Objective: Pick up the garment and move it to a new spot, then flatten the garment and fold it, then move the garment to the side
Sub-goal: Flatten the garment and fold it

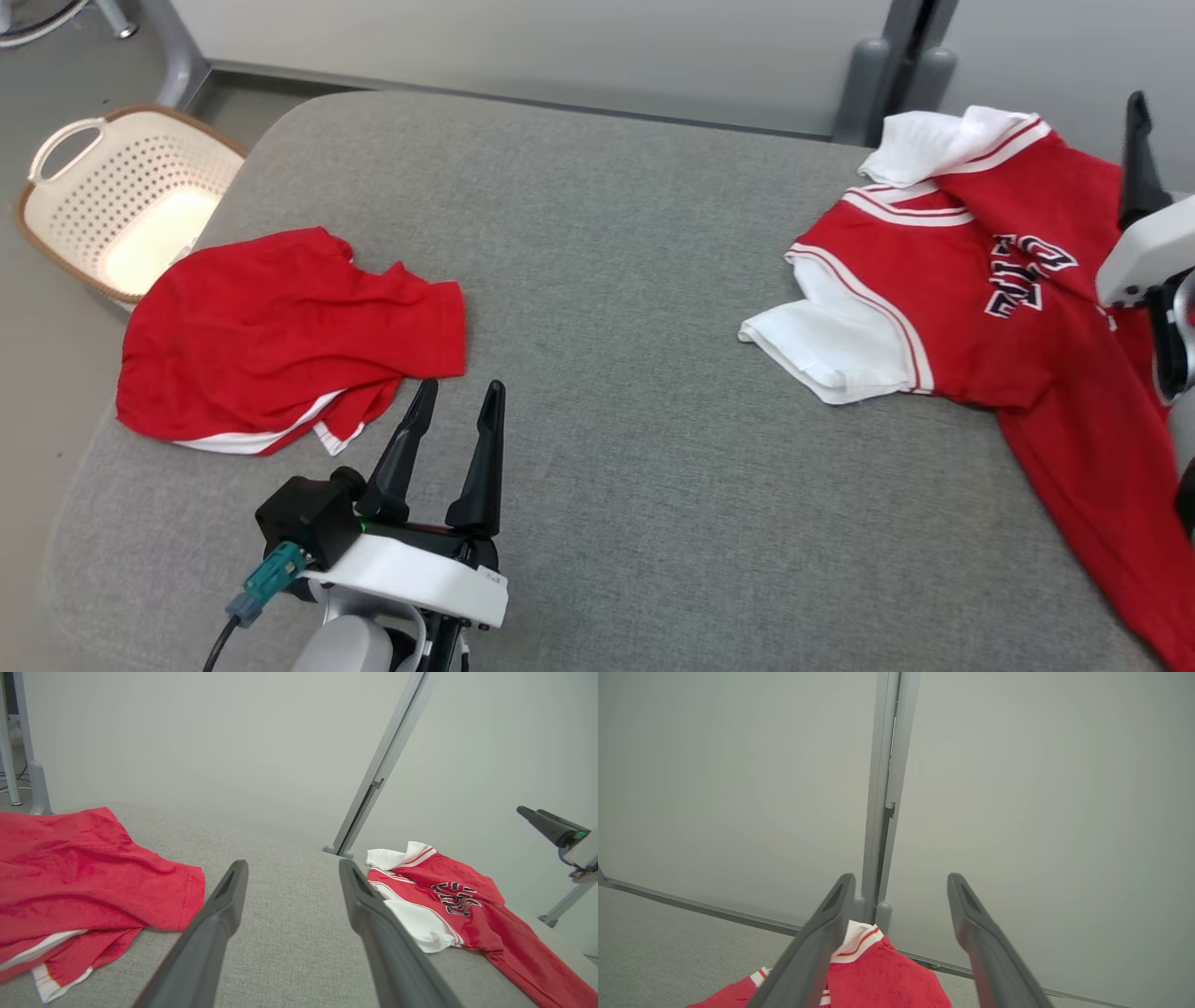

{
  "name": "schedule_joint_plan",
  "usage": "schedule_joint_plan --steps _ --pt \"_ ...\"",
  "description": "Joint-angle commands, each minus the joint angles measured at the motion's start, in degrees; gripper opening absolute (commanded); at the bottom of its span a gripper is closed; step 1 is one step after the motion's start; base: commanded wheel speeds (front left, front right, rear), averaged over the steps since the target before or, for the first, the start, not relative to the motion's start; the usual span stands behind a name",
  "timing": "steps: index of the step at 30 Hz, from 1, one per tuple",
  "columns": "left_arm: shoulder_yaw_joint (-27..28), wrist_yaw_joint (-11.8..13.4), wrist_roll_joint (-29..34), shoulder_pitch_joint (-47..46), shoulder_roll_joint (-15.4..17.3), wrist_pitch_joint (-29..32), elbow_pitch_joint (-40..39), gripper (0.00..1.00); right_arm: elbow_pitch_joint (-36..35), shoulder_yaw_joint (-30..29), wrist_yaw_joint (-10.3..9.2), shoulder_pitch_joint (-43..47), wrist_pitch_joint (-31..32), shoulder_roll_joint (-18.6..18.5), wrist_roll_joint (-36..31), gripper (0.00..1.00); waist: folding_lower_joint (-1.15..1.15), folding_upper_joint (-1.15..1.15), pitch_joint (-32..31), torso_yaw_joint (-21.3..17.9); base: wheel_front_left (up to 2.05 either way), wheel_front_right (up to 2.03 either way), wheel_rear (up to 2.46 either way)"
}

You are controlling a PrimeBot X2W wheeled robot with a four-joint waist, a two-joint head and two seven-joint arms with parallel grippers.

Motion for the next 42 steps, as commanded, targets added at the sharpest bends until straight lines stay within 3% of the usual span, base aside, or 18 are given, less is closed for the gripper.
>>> schedule_joint_plan --steps 1,6,11,19,27,36,42 --pt "0.6 -0.2 0.7 0.6 0.2 0.0 -0.1 1.0 -0.7 -0.3 -0.02 1.8 -0.8 0.9 1.4 1.0 0.0 0.0 -2.2 -2.6 0.0 0.0 0.0" --pt "2.8 -0.4 1.1 1.3 0.2 0.0 -0.7 1.0 -7.3 1.4 -0.02 10.9 -2.5 4.9 8.5 1.0 0.0 0.0 -4.9 -6.8 0.0 0.0 0.0" --pt "4.5 -0.7 1.7 1.9 0.2 0.0 -1.0 1.0 -18.5 3.3 -0.02 23.6 -2.8 7.7 15.0 1.0 0.0 0.0 -6.6 -10.8 0.0 0.0 0.0" --pt "6.8 -0.8 1.9 3.4 0.2 0.0 -0.6 1.0 -33.8 4.5 -0.01 41.9 -2.7 12.7 17.1 1.0 0.0 0.0 -7.0 -17.4 0.0 0.0 0.0" --pt "6.3 -0.8 5.3 0.4 0.2 0.0 3.5 1.0 -41.5 5.2 -0.01 44.9 0.3 14.3 17.5 1.0 0.0 0.0 -4.4 -21.9 0.0 0.0 0.0" --pt "3.0 0.8 11.5 -13.1 1.2 1.5 24.7 1.0 -44.1 5.8 -0.01 44.8 0.0 14.9 16.4 1.0 0.0 0.0 -0.1 -27.4 0.0 0.0 0.0" --pt "2.1 1.6 13.2 -20.2 2.8 3.3 33.8 1.0 -44.4 5.3 -0.01 44.6 -0.8 15.1 17.1 1.0 0.0 0.0 2.0 -30.4 0.0 0.0 0.0"
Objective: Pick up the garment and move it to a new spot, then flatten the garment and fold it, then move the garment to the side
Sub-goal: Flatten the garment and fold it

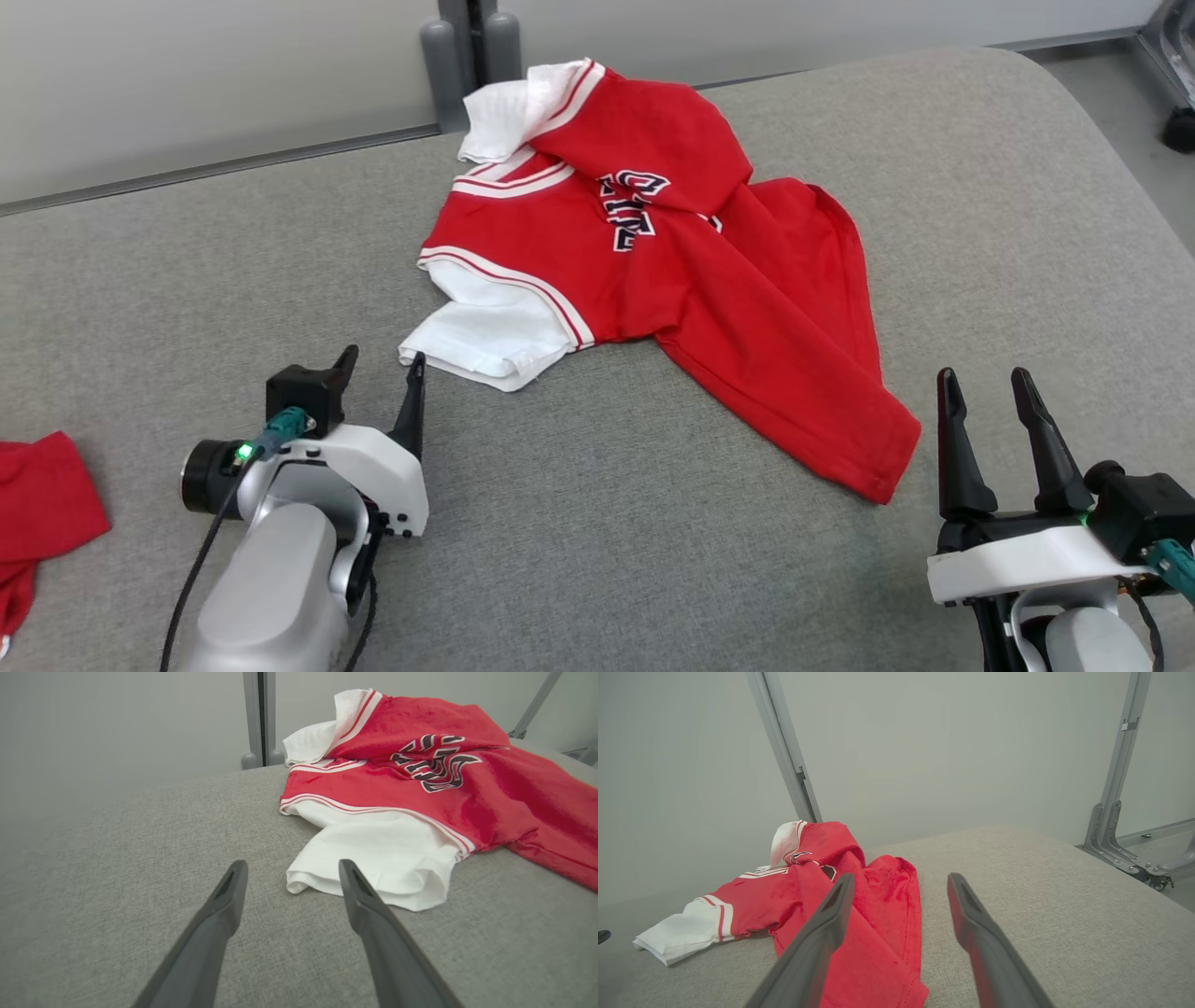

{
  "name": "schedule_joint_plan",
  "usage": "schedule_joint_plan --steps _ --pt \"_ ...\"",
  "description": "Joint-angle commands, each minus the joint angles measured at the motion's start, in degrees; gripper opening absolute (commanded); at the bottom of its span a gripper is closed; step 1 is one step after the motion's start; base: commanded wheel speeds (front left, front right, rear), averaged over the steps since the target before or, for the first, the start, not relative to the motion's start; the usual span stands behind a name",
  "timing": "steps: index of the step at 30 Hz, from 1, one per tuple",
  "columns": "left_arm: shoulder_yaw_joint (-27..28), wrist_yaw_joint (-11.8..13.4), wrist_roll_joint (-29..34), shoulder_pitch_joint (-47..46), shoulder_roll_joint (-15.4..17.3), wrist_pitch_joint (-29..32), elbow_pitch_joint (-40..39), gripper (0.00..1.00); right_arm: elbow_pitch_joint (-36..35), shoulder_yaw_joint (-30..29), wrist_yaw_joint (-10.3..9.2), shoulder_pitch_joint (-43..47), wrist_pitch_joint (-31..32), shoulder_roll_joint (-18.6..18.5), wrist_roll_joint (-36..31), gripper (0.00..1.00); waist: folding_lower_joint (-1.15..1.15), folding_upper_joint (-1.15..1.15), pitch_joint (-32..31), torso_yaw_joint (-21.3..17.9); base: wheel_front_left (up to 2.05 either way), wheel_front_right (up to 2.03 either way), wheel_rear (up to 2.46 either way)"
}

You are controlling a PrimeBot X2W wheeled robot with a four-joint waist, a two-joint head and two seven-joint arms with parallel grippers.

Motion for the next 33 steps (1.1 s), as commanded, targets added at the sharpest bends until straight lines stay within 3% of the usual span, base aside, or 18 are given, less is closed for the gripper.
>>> schedule_joint_plan --steps 1,10,18,19,20,26,33 --pt "0.1 0.2 0.3 -1.4 0.5 -0.1 0.5 1.0 -0.1 -0.2 0.0 -0.2 -0.3 -0.1 0.2 1.0 0.0 0.0 1.3 -1.5 0.0 0.0 0.0" --pt "0.3 -0.8 0.2 -8.6 1.6 -2.0 9.7 1.0 0.8 0.5 0.0 -1.5 -1.3 0.0 1.4 1.0 0.0 0.0 3.3 -3.9 0.0 0.0 0.0" --pt "-2.7 -2.4 1.2 -11.1 0.4 1.1 17.8 1.0 1.9 -0.1 0.0 -2.1 -1.8 0.0 1.4 1.0 0.0 0.0 3.4 -4.5 0.0 0.0 0.0" --pt "-3.0 -2.7 1.3 -11.2 0.3 1.1 18.4 0.46 2.0 -0.2 0.0 -2.1 -1.9 0.0 1.4 1.0 0.0 0.0 3.3 -4.5 0.0 0.0 0.0" --pt "-3.2 -2.9 1.1 -11.4 0.2 1.0 19.0 0.0 2.1 -0.3 0.0 -2.1 -1.9 0.0 1.3 1.0 0.0 0.0 3.2 -4.4 0.0 0.0 0.0" --pt "-1.5 -2.0 -0.6 -12.4 0.2 -2.7 17.7 0.0 3.0 0.6 0.0 -1.4 -2.0 0.0 1.2 1.0 0.0 0.0 1.8 -3.2 0.0 0.0 0.0" --pt "2.4 -1.4 -2.7 -9.2 1.1 -3.5 9.1 0.0 5.6 4.0 0.0 0.5 1.1 0.0 2.5 1.0 0.0 0.0 -0.8 -1.0 0.0 0.0 0.0"
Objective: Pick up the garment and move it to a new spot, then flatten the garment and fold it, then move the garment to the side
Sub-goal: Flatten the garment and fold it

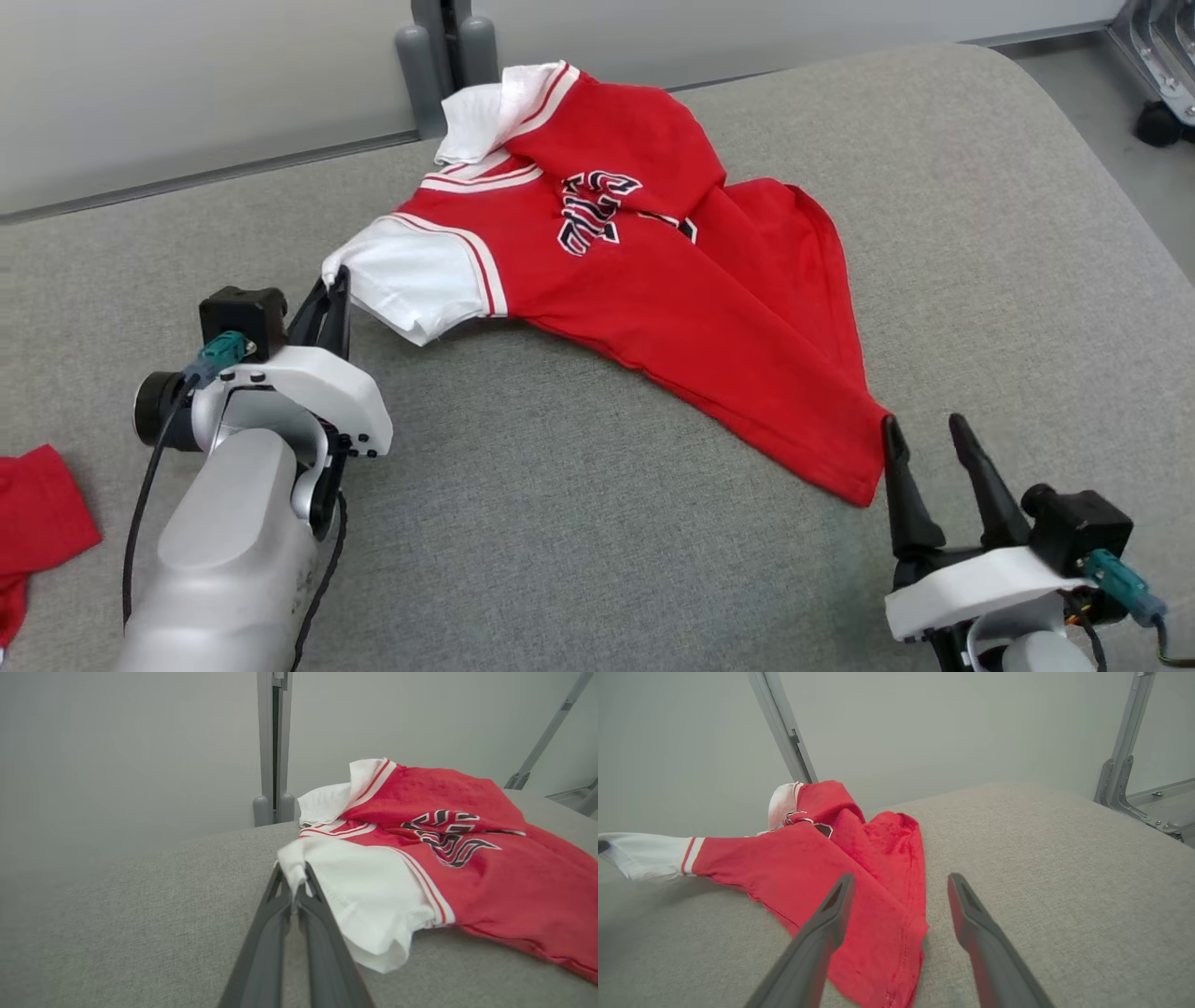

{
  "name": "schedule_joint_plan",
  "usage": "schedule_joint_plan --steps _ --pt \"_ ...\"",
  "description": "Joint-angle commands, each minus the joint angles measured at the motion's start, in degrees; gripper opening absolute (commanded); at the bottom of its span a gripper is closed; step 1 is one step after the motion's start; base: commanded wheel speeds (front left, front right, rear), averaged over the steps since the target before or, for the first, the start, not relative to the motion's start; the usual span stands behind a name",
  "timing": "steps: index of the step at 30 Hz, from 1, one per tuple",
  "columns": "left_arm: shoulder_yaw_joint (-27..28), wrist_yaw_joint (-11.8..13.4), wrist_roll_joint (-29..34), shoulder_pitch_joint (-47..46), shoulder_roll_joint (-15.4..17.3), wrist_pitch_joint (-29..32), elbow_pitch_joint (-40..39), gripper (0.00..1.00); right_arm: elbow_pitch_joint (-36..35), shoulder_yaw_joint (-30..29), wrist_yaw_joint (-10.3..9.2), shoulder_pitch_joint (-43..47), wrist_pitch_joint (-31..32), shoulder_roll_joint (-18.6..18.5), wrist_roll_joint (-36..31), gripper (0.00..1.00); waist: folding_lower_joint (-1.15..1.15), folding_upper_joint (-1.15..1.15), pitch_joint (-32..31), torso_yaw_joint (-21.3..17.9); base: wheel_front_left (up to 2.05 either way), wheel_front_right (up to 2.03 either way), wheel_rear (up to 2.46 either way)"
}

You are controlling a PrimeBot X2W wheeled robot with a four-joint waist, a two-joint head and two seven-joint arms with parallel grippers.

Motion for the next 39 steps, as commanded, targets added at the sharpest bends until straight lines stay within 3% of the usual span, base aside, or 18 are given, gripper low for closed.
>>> schedule_joint_plan --steps 1,12,29,30,31,32,39 --pt "1.0 -0.3 -0.9 2.1 0.5 -0.2 -1.5 0.0 1.2 0.9 0.0 0.9 1.4 -0.1 0.7 1.0 0.0 0.0 -1.4 1.1 0.0 0.0 0.0" --pt "3.3 -0.8 -1.9 6.0 1.9 -0.3 -6.7 0.0 7.2 2.9 0.0 2.8 6.9 -0.1 6.2 1.0 0.0 0.0 -4.0 3.8 0.0 0.0 0.0" --pt "1.9 -1.3 -2.1 7.6 0.4 -0.3 -8.6 0.0 19.1 4.3 0.0 -3.5 8.3 0.0 17.6 1.0 0.0 0.0 -3.1 8.0 0.0 0.0 0.0" --pt "1.9 -1.4 -2.1 7.6 0.3 -0.3 -8.7 0.0 19.7 5.0 -0.01 -3.7 8.4 0.0 17.9 0.47 0.0 0.0 -3.0 8.2 0.0 0.0 0.0" --pt "1.8 -1.3 -2.1 7.7 0.3 -0.3 -8.8 0.0 20.0 5.7 0.0 -3.9 8.3 0.0 18.0 0.07 0.0 0.0 -2.9 8.4 0.0 0.0 0.0" --pt "1.8 -1.4 -2.2 7.8 0.2 -0.3 -8.9 0.0 19.8 6.8 0.0 -4.1 8.2 0.1 18.1 0.0 0.0 0.0 -2.9 8.6 0.0 0.0 0.0" --pt "2.0 -2.1 -2.6 8.9 0.8 -0.3 -10.8 0.0 14.0 9.5 0.0 -5.9 1.5 -0.1 17.8 0.0 0.0 0.0 -4.3 10.2 0.0 0.0 0.0"
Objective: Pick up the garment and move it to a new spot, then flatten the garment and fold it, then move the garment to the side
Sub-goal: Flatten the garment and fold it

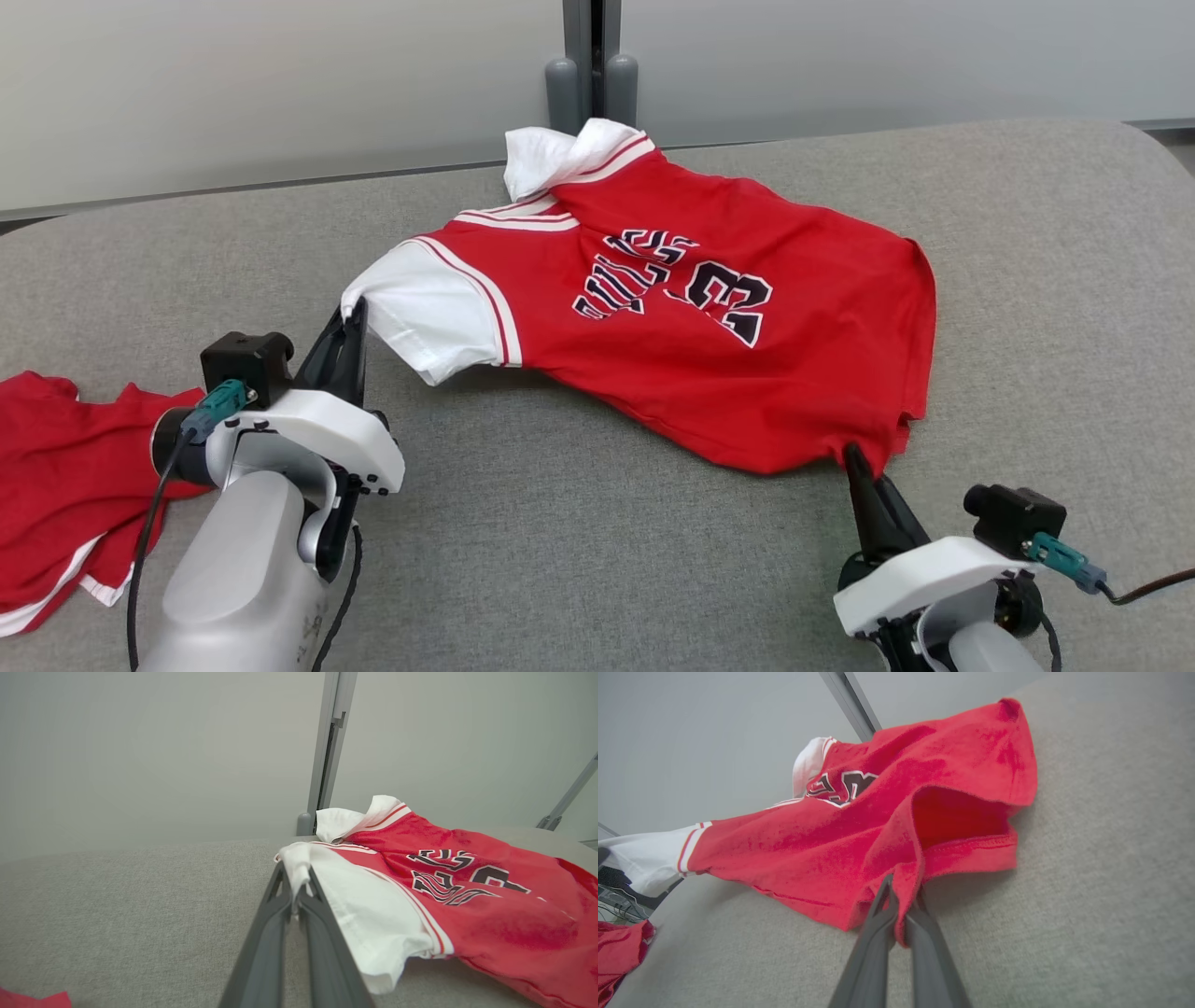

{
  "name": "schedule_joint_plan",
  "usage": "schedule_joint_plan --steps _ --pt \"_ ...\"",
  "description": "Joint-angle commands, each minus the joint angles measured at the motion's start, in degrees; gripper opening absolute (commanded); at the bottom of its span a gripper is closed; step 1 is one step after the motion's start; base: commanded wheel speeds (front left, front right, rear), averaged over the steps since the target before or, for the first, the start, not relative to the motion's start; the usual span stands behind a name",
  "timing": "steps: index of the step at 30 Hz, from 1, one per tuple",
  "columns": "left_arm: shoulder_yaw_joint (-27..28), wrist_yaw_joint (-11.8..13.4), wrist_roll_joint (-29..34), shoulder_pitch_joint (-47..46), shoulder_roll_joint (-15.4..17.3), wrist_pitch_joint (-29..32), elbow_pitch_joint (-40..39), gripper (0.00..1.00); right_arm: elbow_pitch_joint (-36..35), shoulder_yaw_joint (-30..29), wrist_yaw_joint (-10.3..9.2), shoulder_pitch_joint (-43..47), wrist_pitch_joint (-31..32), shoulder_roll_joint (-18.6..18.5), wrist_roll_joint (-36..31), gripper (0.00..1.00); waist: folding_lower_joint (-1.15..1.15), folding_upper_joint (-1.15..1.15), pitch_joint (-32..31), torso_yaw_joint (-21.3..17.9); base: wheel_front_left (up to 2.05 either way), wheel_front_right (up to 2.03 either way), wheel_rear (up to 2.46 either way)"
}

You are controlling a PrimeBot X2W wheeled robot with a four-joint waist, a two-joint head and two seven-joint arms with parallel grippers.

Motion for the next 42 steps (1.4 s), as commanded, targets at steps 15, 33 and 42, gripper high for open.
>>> schedule_joint_plan --steps 15,33,42 --pt "4.2 -2.9 -13.5 -1.9 -1.2 5.7 -20.3 0.0 -19.6 0.1 0.0 -11.0 -1.8 -9.9 1.2 0.0 0.0 0.0 -8.0 3.1 0.0 0.0 0.0" --pt "9.7 10.7 -25.8 -1.3 -2.4 20.6 -57.8 0.0 -37.5 -13.0 0.0 -15.4 20.7 -9.1 2.8 0.0 0.0 0.0 -12.5 4.8 0.0 0.0 0.0" --pt "10.2 13.4 -26.6 -2.7 -1.7 23.4 -56.7 0.0 -38.7 -16.8 0.0 -16.5 31.6 -6.2 2.5 0.0 0.0 0.0 -7.1 3.7 0.0 0.0 0.0"
